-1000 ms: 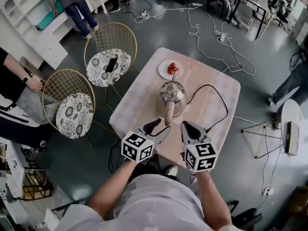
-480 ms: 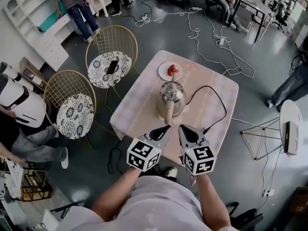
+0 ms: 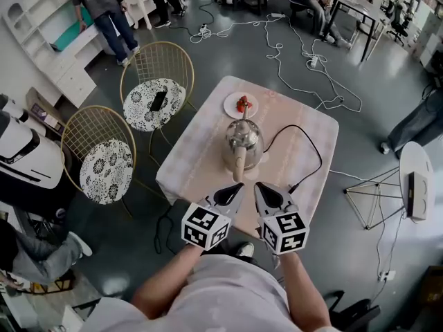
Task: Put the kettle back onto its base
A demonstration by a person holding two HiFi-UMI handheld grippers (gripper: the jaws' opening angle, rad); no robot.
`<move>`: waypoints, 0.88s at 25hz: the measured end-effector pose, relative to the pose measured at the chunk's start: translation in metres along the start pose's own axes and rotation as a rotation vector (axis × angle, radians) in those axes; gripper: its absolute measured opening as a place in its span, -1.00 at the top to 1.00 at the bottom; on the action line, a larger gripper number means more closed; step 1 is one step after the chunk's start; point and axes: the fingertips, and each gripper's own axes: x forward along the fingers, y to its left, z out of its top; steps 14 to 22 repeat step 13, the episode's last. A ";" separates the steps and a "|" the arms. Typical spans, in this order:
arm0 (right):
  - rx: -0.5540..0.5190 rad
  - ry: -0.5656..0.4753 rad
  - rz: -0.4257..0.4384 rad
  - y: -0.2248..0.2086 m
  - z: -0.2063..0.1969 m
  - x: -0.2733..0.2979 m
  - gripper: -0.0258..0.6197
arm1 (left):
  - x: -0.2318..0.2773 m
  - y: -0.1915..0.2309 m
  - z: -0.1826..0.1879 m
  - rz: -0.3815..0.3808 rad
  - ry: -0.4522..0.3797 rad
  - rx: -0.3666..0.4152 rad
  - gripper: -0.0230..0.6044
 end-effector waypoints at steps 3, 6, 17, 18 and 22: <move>0.001 -0.001 0.000 0.000 0.000 0.000 0.91 | 0.001 0.000 -0.001 -0.004 0.001 -0.001 0.90; 0.003 0.000 -0.002 -0.003 -0.001 0.000 0.91 | 0.002 -0.001 0.000 -0.004 0.002 0.002 0.90; 0.004 0.006 -0.001 -0.004 -0.003 0.000 0.91 | 0.003 -0.002 -0.003 -0.002 0.011 0.003 0.90; 0.004 0.006 -0.001 -0.004 -0.003 0.000 0.91 | 0.003 -0.002 -0.003 -0.002 0.011 0.003 0.90; 0.004 0.006 -0.001 -0.004 -0.003 0.000 0.91 | 0.003 -0.002 -0.003 -0.002 0.011 0.003 0.90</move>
